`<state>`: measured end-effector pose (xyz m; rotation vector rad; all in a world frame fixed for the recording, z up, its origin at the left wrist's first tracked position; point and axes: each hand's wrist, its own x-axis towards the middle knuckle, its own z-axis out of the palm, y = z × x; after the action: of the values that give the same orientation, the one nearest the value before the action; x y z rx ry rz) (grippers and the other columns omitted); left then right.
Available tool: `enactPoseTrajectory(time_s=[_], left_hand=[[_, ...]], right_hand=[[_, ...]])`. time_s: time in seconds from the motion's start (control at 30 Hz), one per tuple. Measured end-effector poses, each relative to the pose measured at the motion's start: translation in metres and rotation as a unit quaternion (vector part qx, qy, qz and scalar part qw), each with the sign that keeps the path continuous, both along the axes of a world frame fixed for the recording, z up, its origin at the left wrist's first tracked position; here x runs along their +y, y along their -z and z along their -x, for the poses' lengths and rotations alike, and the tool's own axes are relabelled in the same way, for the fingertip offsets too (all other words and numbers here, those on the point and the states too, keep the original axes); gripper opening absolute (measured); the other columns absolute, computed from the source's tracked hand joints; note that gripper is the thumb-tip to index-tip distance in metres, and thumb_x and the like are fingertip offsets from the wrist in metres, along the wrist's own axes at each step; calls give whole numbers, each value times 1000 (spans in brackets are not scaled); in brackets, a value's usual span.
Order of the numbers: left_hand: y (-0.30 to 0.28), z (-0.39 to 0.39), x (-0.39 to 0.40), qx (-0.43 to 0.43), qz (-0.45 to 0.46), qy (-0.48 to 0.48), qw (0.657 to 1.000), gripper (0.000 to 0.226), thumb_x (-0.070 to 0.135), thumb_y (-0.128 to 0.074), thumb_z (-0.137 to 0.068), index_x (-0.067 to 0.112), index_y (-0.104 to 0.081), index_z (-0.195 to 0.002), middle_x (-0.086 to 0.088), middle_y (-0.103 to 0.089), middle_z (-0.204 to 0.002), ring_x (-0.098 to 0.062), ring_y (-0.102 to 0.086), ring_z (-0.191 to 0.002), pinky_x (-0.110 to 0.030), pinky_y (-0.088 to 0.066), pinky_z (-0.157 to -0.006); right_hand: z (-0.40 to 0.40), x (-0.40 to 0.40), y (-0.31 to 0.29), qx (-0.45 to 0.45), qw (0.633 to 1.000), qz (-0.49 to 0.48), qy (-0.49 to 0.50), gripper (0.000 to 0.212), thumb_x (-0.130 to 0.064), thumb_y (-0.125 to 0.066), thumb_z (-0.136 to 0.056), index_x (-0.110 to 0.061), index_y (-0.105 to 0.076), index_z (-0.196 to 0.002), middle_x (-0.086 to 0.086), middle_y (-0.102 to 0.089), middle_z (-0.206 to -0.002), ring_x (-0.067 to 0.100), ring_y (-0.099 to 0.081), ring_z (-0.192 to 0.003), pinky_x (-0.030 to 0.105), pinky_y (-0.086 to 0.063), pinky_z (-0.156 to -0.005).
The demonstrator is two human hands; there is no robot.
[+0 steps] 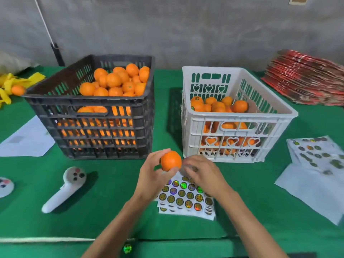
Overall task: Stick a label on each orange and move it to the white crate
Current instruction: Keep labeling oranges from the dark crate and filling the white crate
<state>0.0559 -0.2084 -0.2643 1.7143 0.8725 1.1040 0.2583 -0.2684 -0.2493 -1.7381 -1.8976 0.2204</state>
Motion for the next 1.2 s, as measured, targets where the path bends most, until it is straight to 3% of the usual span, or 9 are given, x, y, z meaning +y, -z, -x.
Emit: enactPoseTrajectory(time_s=[0.1, 0.17, 0.23, 0.33, 0.47, 0.67, 0.83, 0.97, 1.2], left_hand=[[27, -6, -8, 8, 49, 16, 999, 56, 27, -87, -83, 55, -61, -124, 32, -54, -126, -2, -65, -115, -20, -59, -86], [35, -7, -9, 6, 65, -4, 998, 52, 31, -82, -86, 51, -58, -128, 25, -54, -130, -3, -64, -113, -19, -58, -85], [36, -7, -7, -5, 93, -31, 995, 49, 45, -76, -87, 48, -55, -131, 15, -59, -127, -4, -67, -101, -17, -55, -79], [38, -7, -8, -41, 125, -53, 990, 49, 62, -67, -86, 49, -53, -130, 21, -63, -113, -6, -70, -96, -25, -57, -80], [41, -6, -9, -72, 143, -48, 986, 54, 63, -64, -87, 39, -52, -134, 22, -63, -116, -12, -68, -110, -47, -58, -98], [40, -6, -9, -78, 148, -49, 985, 50, 64, -64, -87, 44, -53, -132, 22, -63, -117, -13, -68, -111, -48, -58, -99], [37, -5, -11, -84, 157, -44, 983, 50, 64, -65, -86, 44, -54, -131, 12, -63, -122, -13, -69, -111, -48, -57, -100], [31, -6, -12, -91, 162, -48, 981, 49, 63, -68, -83, 47, -56, -128, 9, -65, -124, -13, -70, -111, -49, -58, -100], [-14, -18, -15, -146, 123, -31, 981, 44, 55, -70, -87, 43, -61, -128, 16, -66, -124, -16, -68, -118, -36, -59, -95]], right_hand=[[-2, -12, 21, -13, 997, 72, -12, 43, -58, -64, -93, -27, -73, -121, -16, -61, -135, 6, -50, -123, 32, -44, -105], [-1, -16, 28, -12, 998, 65, -15, 51, -62, -67, -89, -24, -74, -122, -16, -58, -138, 4, -48, -125, 26, -39, -108], [-1, -17, 31, 3, 999, 49, -1, 49, -59, -70, -88, -22, -75, -121, -15, -60, -137, 4, -48, -124, 23, -38, -106], [-1, -11, 30, 9, 999, 40, 17, 40, -51, -71, -91, -21, -77, -117, -15, -63, -131, 5, -50, -120, 25, -42, -102], [-1, -10, 32, -29, 999, 19, 11, 32, -48, -70, -93, -23, -80, -111, -15, -67, -125, 7, -55, -115, 29, -49, -96], [-3, -8, 38, 100, 994, 43, 33, 20, -41, -71, -94, -27, -81, -103, -21, -65, -121, 1, -53, -115, 22, -42, -100], [-3, -7, 33, 129, 988, 59, 52, 16, -34, -64, -100, -25, -77, -95, -21, -68, -111, -1, -59, -105, 24, -46, -96], [9, -3, 11, 139, 982, -12, 131, 23, -36, -55, -104, -31, -66, -84, -15, -66, -87, 6, -60, -76, 28, -50, -70], [53, 3, -39, 68, 969, -197, 134, 15, -22, -63, -102, -17, -76, -107, -8, -73, -108, 7, -67, -95, 25, -54, -84]])
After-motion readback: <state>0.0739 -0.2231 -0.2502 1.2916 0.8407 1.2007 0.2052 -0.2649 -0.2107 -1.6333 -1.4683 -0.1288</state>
